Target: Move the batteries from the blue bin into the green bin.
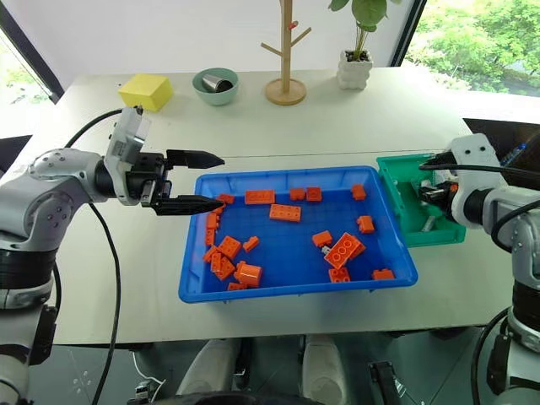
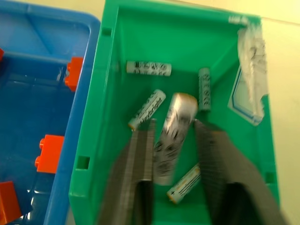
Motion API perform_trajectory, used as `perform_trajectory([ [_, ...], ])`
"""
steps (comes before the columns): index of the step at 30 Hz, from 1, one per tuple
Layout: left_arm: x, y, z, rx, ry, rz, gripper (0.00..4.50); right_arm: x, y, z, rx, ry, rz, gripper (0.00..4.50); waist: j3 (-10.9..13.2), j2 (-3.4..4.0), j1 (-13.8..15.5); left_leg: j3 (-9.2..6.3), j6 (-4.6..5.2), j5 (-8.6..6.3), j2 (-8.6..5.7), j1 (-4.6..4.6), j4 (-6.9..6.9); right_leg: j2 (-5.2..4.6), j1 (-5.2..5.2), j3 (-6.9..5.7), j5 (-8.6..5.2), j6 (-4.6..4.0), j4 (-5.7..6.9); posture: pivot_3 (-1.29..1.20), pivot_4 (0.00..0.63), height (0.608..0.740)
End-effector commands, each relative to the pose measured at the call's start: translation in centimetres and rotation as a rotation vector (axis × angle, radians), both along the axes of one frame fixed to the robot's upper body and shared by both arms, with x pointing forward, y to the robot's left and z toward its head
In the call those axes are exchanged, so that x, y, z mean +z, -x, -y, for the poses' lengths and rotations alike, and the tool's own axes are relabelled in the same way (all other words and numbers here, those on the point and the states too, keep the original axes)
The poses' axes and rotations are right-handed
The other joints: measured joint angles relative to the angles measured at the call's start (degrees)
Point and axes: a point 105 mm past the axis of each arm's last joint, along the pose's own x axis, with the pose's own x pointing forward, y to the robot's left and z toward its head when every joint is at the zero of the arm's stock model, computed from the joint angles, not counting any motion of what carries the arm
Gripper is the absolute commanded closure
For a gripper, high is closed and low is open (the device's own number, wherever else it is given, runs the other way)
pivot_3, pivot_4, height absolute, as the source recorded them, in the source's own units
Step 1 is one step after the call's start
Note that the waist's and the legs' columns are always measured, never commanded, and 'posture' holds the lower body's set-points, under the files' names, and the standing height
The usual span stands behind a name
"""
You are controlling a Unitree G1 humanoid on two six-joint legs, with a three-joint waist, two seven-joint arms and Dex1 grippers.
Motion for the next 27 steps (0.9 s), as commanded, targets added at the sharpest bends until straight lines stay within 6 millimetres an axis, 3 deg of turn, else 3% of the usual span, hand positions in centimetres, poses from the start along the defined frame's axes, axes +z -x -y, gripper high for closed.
perform_trajectory([
  [1,0.8,0.2,0.2,-0.014,0.002,0.043,0.0,1.3,-0.1,0.5,-0.012,0.017,0.071,1.16,0.0,0.0,0.08,0.0,0.0,0.0,0.0,0.0,0.0,0.0,0.0,0.0,0.0,0.0,0.0,0.0,0.15,0.702],
  [3,0.9,0.1,0.2,-0.014,0.002,0.045,0.0,2.2,-0.2,0.3,0.02,0.032,0.106,1.16,0.0,0.0,0.09,0.0,0.0,0.0,0.0,-0.01,0.0,0.0,0.0,0.0,0.0,0.0,0.0,0.0,0.15,0.702],
  [6,0.9,0.2,0.1,-0.013,0.0,0.045,0.0,4.1,-0.1,-1.7,0.191,0.047,0.166,1.16,0.01,0.01,0.13,0.0,0.0,0.0,-0.01,-0.01,0.01,-0.01,0.0,0.0,0.0,0.0,-0.01,0.0,0.15,0.702],
  [12,1.0,0.0,0.2,-0.015,-0.004,0.048,0.0,5.1,1.0,-7.4,0.699,0.172,0.157,1.16,0.01,0.0,-0.01,-0.02,0.01,-0.01,0.01,0.0,0.01,0.01,0.02,-0.02,-0.01,0.02,-0.03,0.0,0.15,0.702],
  [20,1.2,0.3,0.2,-0.009,0.002,0.057,0.0,0.1,3.6,-11.2,1.348,0.501,-0.11,1.16,0.03,0.01,0.0,-0.01,0.0,-0.01,0.0,0.0,0.01,-0.02,0.02,-0.01,-0.02,0.03,-0.06,0.0,0.15,0.702],
  [25,1.0,0.6,-0.1,0.012,0.003,0.058,0.0,-1.7,3.7,-11.8,1.536,0.628,-0.208,1.16,0.03,0.0,-0.08,-0.02,-0.01,-0.01,0.0,0.01,0.02,-0.02,0.01,0.0,-0.02,0.03,-0.06,0.0,0.15,0.702],
  [27,1.0,0.7,-0.2,0.024,0.005,0.059,0.0,-2.3,3.2,-12.4,1.584,0.661,-0.208,0.61,0.03,0.0,-0.08,-0.04,-0.02,-0.01,0.0,0.01,0.02,-0.02,0.01,-0.01,-0.02,0.02,-0.06,0.0,0.15,0.702],
])
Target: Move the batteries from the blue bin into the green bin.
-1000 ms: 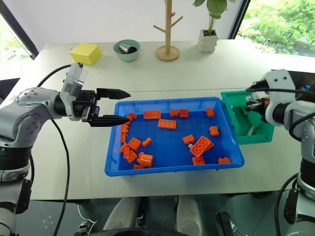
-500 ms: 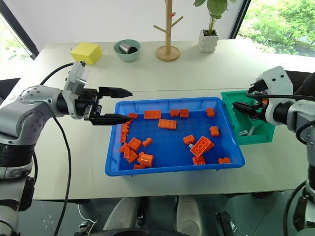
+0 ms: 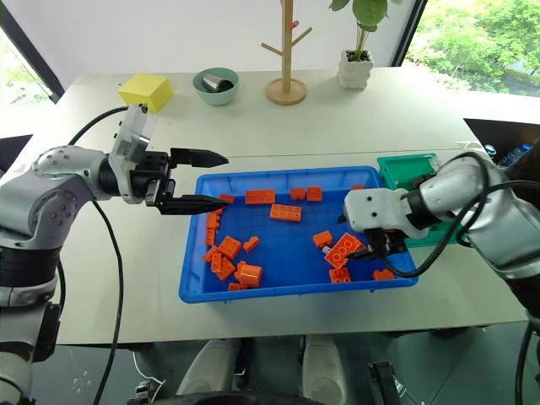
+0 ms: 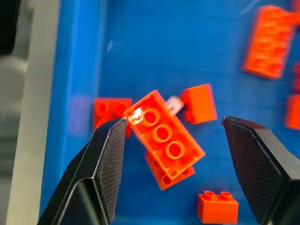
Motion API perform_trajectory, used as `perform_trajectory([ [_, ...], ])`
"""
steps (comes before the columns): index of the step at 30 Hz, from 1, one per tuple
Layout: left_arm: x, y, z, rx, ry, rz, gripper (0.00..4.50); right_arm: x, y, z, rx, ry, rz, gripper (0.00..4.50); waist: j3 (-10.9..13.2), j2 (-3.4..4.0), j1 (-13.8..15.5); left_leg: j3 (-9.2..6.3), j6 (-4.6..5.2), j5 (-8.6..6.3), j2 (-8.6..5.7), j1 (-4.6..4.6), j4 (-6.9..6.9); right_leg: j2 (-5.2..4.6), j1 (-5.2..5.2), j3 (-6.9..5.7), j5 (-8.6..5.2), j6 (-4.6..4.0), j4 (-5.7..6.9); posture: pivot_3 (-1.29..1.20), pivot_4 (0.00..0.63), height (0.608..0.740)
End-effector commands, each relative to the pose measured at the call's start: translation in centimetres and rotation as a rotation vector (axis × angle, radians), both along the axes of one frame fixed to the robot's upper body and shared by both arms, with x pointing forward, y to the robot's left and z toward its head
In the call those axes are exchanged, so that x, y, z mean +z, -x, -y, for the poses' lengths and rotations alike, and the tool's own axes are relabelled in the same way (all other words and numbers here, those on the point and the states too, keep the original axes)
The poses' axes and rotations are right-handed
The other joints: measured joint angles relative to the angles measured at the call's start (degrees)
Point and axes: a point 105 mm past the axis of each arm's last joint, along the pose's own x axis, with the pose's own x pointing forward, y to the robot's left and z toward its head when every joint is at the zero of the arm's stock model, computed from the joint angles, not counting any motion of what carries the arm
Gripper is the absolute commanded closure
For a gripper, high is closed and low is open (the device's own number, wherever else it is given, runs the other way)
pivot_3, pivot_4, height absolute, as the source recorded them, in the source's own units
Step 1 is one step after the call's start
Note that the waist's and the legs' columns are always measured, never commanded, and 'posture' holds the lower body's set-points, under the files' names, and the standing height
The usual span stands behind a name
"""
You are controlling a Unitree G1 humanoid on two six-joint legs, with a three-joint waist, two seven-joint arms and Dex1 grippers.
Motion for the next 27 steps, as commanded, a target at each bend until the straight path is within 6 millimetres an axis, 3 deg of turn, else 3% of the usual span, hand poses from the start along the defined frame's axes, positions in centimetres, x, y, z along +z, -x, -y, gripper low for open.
perform_trajectory([
  [1,1.1,0.6,-0.3,0.012,0.014,0.049,0.0,-0.4,-0.6,-0.6,0.086,0.056,0.028,0.26,0.0,0.0,-0.04,0.0,0.0,0.0,0.0,0.0,0.0,0.0,0.0,0.0,0.0,0.0,0.0,0.0,0.15,0.702],
  [2,1.1,0.7,-0.3,0.016,0.015,0.049,0.0,-0.5,-0.8,-0.7,0.099,0.07,0.029,0.04,0.0,0.0,0.01,0.01,0.0,0.0,0.0,0.01,0.0,-0.01,-0.01,0.01,0.0,0.0,0.0,0.0,0.15,0.702],
  [11,1.1,1.0,-0.6,0.045,0.017,0.057,0.0,-2.3,-0.9,-0.7,0.2,0.161,-0.014,0.04,0.0,0.0,0.14,-0.01,-0.03,0.02,-0.04,-0.02,0.03,-0.03,0.0,0.01,0.01,-0.01,0.01,0.0,0.15,0.702],
  [20,1.3,0.9,-0.6,0.048,0.023,0.065,0.0,-3.8,-3.0,-0.5,0.179,0.161,0.037,0.04,0.0,-0.01,0.09,0.0,-0.06,0.03,-0.03,0.01,0.03,-0.01,0.0,0.01,0.01,-0.01,0.04,0.0,0.15,0.702],
  [23,1.3,0.8,-0.6,0.047,0.022,0.065,0.0,-3.8,-2.6,-0.8,0.17,0.137,0.0,0.87,-0.01,-0.01,0.09,0.0,-0.07,0.04,-0.03,0.02,0.04,-0.01,0.02,0.01,0.02,-0.01,0.04,0.0,0.15,0.702],
  [27,1.4,0.7,-0.6,0.048,0.022,0.066,0.0,-2.9,-2.0,-1.3,0.171,0.102,-0.026,2.92,-0.01,-0.01,0.22,-0.01,-0.07,0.04,-0.04,0.03,0.04,-0.01,0.03,0.01,0.02,-0.01,0.04,0.0,0.15,0.702],
])
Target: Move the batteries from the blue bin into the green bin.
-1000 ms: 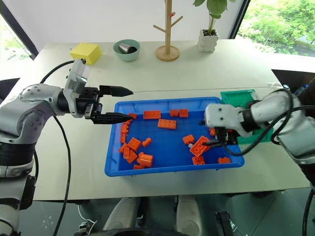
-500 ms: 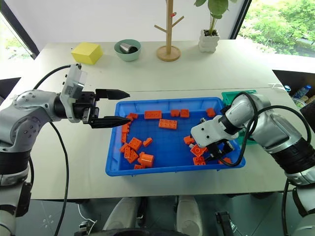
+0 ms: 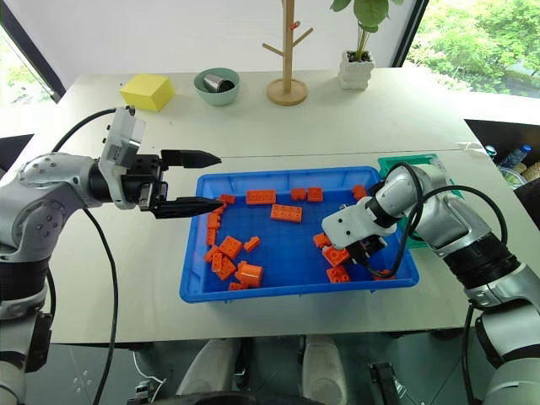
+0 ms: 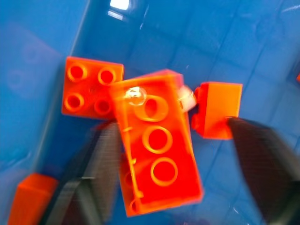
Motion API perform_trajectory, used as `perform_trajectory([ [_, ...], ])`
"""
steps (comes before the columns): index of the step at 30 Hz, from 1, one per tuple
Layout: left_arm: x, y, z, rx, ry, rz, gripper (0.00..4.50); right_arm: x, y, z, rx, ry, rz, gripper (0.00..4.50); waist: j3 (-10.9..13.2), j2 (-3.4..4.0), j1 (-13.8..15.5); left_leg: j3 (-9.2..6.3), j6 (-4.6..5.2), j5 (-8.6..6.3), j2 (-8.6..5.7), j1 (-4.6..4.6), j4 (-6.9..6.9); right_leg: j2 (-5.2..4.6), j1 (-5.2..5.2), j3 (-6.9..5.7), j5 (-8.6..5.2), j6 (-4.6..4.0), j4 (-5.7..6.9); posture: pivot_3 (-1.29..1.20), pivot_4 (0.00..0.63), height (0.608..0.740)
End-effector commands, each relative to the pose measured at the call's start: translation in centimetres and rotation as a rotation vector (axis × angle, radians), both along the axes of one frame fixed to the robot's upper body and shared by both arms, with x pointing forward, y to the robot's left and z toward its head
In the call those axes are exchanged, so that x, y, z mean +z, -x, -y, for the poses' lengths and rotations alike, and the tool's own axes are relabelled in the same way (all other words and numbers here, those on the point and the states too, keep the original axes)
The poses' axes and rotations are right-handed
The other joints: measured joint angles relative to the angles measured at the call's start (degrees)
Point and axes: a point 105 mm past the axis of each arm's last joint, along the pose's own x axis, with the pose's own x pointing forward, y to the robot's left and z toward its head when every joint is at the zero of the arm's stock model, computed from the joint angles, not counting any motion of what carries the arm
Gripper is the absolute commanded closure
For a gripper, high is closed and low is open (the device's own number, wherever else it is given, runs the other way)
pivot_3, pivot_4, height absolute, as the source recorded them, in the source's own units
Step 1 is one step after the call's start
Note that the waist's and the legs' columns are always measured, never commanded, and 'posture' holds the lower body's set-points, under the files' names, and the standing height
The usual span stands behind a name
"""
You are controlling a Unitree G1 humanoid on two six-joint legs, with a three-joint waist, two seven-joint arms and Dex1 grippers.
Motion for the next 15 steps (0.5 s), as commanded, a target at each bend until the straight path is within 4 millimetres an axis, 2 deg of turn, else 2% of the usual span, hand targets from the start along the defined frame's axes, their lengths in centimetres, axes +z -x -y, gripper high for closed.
perform_trajectory([
  [1,1.1,0.1,-0.1,-0.001,0.011,0.051,0.0,1.3,0.4,-0.7,-0.005,-0.049,-0.017,3.31,0.0,0.0,-0.03,0.0,0.0,0.0,0.0,0.0,0.0,0.0,0.0,0.0,0.0,0.0,0.0,0.0,0.15,0.702],
  [3,1.1,0.0,-0.1,-0.001,0.011,0.052,0.0,1.7,0.3,-0.9,-0.015,-0.064,-0.018,3.31,0.0,0.0,-0.08,0.01,0.0,0.0,0.0,0.0,0.01,0.0,0.0,0.0,0.0,0.0,0.0,0.0,0.15,0.702],
  [6,1.1,-0.1,0.1,-0.005,0.015,0.056,0.0,2.6,-1.0,-1.0,-0.05,-0.085,0.033,3.31,0.0,0.0,-0.1,0.0,0.0,0.0,0.0,0.0,0.01,0.0,0.0,0.0,0.0,0.0,0.0,0.0,0.15,0.702],
  [10,1.2,-0.2,0.2,-0.008,0.017,0.061,0.0,3.6,-4.8,-1.8,-0.181,-0.186,0.151,3.31,0.0,0.0,-0.36,0.03,-0.01,0.01,0.0,0.03,0.01,0.01,-0.01,0.01,0.01,-0.01,0.02,0.0,0.15,0.702],
  [12,1.2,-0.3,0.2,-0.008,0.017,0.063,0.0,3.5,-6.7,-1.8,-0.27,-0.21,0.197,3.31,0.0,0.0,-0.24,0.01,-0.02,0.01,0.01,0.04,0.0,0.02,-0.01,0.01,0.01,-0.01,0.04,0.0,0.15,0.702],
  [14,1.2,-0.3,0.2,-0.007,0.018,0.066,0.0,2.9,-7.5,-1.4,-0.323,-0.202,0.202,3.31,0.0,0.0,-0.1,0.02,-0.05,0.03,0.0,0.04,-0.01,0.03,-0.02,0.01,0.01,-0.01,0.06,0.0,0.15,0.702],
  [15,1.2,-0.3,0.2,-0.007,0.018,0.067,0.0,2.5,-7.6,-1.2,-0.341,-0.196,0.19,2.86,0.0,0.0,0.13,0.01,-0.05,0.03,-0.01,0.02,-0.01,0.02,-0.02,0.01,0.01,-0.02,0.06,0.0,0.15,0.702],
])
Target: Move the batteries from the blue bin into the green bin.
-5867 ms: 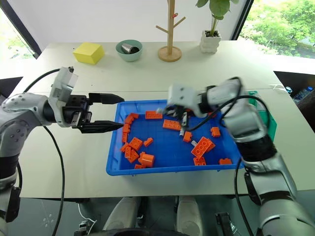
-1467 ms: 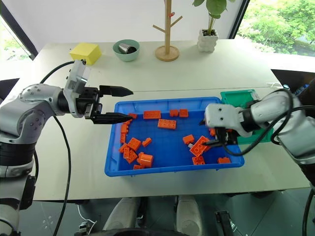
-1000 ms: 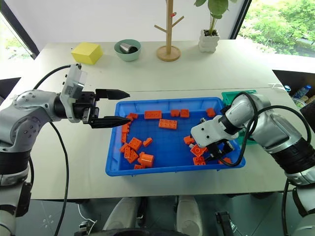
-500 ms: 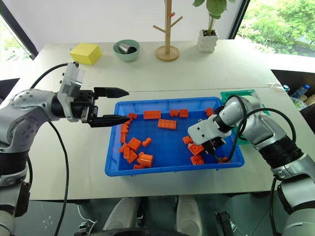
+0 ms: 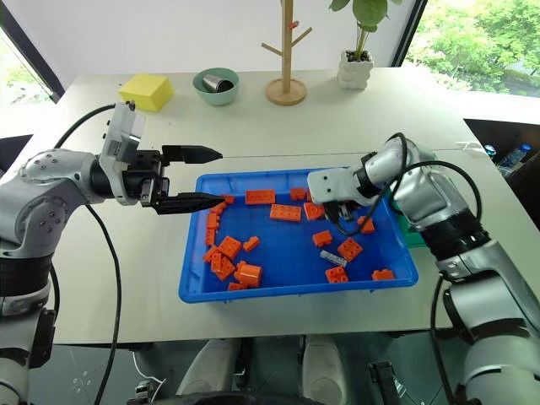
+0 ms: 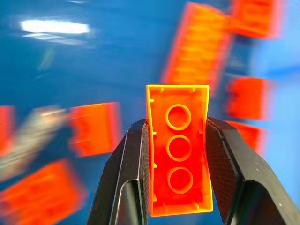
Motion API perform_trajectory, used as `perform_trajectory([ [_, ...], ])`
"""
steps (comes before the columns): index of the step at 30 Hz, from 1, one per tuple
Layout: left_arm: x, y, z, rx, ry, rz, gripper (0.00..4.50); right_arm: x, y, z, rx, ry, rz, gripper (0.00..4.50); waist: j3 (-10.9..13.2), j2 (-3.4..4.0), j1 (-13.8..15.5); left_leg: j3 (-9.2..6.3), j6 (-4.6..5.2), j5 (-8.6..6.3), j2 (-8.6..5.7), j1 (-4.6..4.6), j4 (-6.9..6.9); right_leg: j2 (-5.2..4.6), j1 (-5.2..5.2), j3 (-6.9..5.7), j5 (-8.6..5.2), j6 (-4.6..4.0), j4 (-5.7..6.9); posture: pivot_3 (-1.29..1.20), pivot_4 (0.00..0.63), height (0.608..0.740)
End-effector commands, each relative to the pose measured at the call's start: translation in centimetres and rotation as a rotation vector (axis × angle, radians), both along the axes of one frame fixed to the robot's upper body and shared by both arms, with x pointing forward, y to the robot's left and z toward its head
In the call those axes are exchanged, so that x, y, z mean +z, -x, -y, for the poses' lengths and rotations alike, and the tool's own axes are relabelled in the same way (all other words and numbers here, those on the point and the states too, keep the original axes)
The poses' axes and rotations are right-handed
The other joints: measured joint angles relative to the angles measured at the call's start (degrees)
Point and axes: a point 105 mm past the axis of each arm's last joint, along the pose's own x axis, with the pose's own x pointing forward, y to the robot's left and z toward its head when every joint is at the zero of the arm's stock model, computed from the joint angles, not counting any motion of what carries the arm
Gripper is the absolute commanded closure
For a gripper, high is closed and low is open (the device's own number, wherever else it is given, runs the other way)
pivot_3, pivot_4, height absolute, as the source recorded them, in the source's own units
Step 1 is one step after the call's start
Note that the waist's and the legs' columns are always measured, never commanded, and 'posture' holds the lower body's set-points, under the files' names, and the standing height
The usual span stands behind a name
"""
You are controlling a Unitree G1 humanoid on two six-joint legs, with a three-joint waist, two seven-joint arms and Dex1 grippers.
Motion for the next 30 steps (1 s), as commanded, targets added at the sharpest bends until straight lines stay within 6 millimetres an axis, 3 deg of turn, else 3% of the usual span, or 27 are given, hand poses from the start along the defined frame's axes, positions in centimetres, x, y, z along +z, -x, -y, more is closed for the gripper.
perform_trajectory([
  [1,0.8,0.0,0.0,-0.002,0.005,0.042,0.0,-0.2,-0.8,1.0,-0.079,0.007,0.01,2.32,0.0,0.0,0.39,-0.02,0.0,0.0,-0.02,-0.02,0.0,-0.02,0.0,0.0,0.0,0.0,0.0,0.0,0.15,0.702],
  [5,0.8,0.0,-0.2,0.003,0.002,0.042,0.0,0.4,-0.6,0.7,-0.113,-0.034,-0.007,0.45,0.0,0.0,0.03,0.01,0.0,0.0,-0.06,-0.05,0.02,-0.04,0.0,0.0,0.0,0.01,-0.03,0.0,0.15,0.702],
  [9,0.7,0.1,-0.3,0.006,-0.001,0.039,0.0,2.2,0.5,0.3,-0.17,-0.118,-0.03,0.45,0.0,0.0,-0.26,0.0,0.01,0.0,-0.03,-0.04,0.01,-0.02,-0.05,0.0,0.0,0.01,0.05,0.0,0.15,0.702],
  [15,0.3,0.5,-0.4,0.009,-0.002,0.024,0.0,3.7,4.0,-0.2,-0.374,-0.282,-0.065,0.45,0.0,0.0,0.13,-0.05,0.02,-0.01,-0.02,-0.04,0.01,-0.02,-0.06,-0.01,0.0,0.01,0.11,0.0,0.15,0.702],
  [20,-0.1,0.1,-0.2,0.013,-0.012,0.021,0.0,1.7,7.2,-0.2,-0.536,-0.332,-0.145,0.45,-0.01,-0.02,0.2,-0.06,0.02,-0.01,-0.03,-0.06,0.06,-0.05,-0.06,0.0,0.0,0.0,0.1,0.0,0.15,0.702],
  [30,0.8,0.8,0.6,-0.08,0.008,-0.005,0.0,-2.6,9.4,1.1,-0.687,-0.295,-0.234,0.45,-0.01,-0.02,0.14,-0.05,0.04,-0.02,-0.03,-0.05,0.06,-0.05,-0.03,-0.01,-0.01,0.0,0.07,0.0,0.15,0.702],
])
